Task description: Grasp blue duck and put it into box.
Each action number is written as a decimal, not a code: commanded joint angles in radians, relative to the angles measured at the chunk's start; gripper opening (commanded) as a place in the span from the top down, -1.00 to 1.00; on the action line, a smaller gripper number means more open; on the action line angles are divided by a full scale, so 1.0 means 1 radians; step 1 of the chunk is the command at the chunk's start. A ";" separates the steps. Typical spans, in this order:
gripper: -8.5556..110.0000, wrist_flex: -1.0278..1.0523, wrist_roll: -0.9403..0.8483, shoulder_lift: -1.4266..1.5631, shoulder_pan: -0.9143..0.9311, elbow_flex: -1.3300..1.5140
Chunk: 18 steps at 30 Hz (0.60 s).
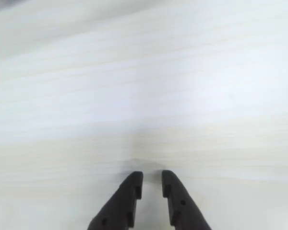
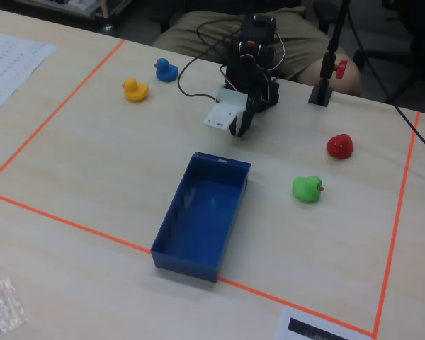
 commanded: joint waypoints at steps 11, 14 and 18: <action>0.81 0.018 -0.005 -0.015 0.000 -0.005; 0.81 0.018 -0.006 -0.015 -0.002 -0.005; 0.81 0.017 -0.005 -0.015 -0.035 -0.005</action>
